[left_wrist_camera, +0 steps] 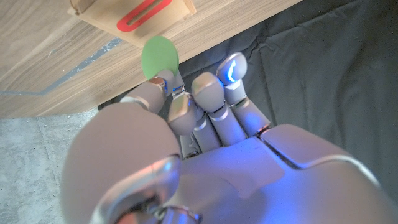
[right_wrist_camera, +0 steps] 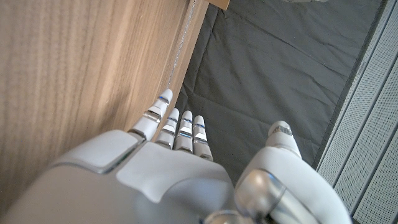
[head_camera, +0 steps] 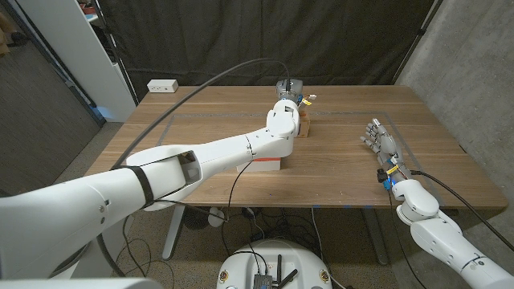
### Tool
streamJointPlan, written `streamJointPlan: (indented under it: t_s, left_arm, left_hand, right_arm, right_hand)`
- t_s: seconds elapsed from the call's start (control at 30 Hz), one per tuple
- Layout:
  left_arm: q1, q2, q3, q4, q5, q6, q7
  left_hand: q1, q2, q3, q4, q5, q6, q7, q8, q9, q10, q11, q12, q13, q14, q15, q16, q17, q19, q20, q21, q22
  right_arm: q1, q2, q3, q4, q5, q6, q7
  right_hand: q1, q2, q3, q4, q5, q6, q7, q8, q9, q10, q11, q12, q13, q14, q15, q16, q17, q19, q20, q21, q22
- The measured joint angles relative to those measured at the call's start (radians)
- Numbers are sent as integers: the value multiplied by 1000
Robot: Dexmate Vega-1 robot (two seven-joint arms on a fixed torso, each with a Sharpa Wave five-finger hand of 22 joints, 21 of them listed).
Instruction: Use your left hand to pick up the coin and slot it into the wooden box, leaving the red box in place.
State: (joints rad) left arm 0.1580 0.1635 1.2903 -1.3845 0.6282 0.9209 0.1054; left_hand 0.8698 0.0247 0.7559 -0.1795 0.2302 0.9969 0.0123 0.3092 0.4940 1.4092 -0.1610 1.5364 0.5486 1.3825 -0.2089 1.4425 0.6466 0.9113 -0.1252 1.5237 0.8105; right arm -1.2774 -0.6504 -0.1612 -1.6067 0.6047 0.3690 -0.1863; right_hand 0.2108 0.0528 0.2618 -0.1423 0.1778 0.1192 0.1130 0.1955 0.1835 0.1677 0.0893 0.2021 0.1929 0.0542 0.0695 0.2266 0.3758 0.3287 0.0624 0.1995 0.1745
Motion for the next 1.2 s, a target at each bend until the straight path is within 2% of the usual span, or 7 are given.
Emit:
streamJointPlan:
  t_s: [0.53, 1.2]
  left_arm:
    - [16, 3, -13, 20, 3, -27, 3]
    - [35, -27, -33, 76, 3, -69, 54]
  left_hand:
    - [4, -4, 0, 0, 0, 3, -2, -6, 6, 0, 0, -6, -2, 0, 0, -4, -2, -4, 4, 0, -5]
    - [4, -4, 0, 0, 3, 3, -3, -12, 9, 0, 0, -6, 2, 0, 0, -4, 2, -6, 2, 0, -8]
  right_arm:
    - [9, 5, -7, 5, -4, -5, -4]
    - [18, 10, -13, 18, -4, -7, -7]
  right_hand:
    - [0, 0, 0, 0, 0, 0, 0, 0, 0, 0, 0, 0, 0, 0, 0, 0, 0, 0, 0, 0, 0]
    - [0, 0, 0, 0, 0, 0, 0, 0, 0, 0, 0, 0, 0, 0, 0, 0, 0, 0, 0, 0, 0]
